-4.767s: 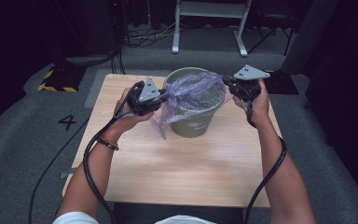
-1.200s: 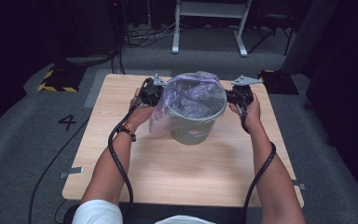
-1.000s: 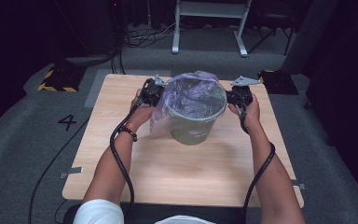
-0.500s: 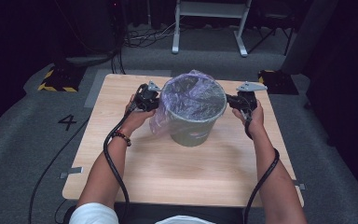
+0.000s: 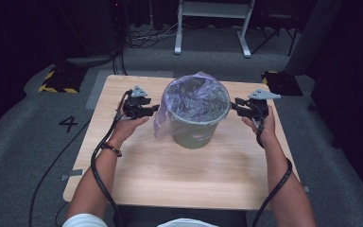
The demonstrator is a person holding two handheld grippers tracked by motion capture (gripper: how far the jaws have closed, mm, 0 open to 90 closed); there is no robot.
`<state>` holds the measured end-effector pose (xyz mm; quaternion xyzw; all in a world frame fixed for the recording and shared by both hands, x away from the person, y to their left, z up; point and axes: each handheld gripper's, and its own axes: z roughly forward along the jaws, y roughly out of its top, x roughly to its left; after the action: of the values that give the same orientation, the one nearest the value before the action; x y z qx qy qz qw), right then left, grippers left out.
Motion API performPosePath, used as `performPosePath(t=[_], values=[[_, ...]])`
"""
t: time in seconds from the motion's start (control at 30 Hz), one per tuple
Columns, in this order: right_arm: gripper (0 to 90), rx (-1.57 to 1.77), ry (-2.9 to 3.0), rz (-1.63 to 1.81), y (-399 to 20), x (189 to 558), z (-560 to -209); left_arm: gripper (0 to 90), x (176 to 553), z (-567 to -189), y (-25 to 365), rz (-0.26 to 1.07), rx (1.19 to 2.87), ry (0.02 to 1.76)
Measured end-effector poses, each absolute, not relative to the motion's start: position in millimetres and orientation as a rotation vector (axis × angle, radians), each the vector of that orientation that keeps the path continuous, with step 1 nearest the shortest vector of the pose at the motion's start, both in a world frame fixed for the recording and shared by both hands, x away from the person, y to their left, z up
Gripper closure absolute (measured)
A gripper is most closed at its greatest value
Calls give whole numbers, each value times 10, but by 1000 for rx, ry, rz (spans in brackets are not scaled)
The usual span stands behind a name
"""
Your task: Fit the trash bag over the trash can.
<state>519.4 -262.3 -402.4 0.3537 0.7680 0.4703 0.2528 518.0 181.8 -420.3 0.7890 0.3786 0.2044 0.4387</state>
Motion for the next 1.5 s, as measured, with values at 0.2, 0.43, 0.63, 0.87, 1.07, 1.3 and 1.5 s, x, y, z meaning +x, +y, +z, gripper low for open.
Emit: performPosePath(t=[0.2, 0.43, 0.63, 0.87, 1.07, 1.3, 1.5], values=[[458, 911, 2070, 1258, -2776, 4983, -3967, 218, 4731, -4098, 1932, 530, 1946, 818], [332, 740, 2119, 1263, -2722, 4698, -3898, 167, 4161, -4007, 1796, 500, 1984, 633], [282, 642, 2127, 1197, -2538, 4650, -3869, 157, 3956, -4041, 1520, 481, 2034, 552], [397, 620, 2083, 1129, -2399, 4679, -3817, 286, 3956, -4032, 1222, 576, 2063, 501], [652, 581, 2091, 1122, -2330, 4707, -3843, 752, 4033, -4050, 1153, 645, 2079, 504], [900, 533, 2120, 1143, -2328, 4645, -3856, 900, 4032, -4060, 1248, 621, 2081, 453], [900, 527, 2131, 1170, -2368, 4529, -3912, 900, 4015, -4149, 1308, 619, 2129, 437]])
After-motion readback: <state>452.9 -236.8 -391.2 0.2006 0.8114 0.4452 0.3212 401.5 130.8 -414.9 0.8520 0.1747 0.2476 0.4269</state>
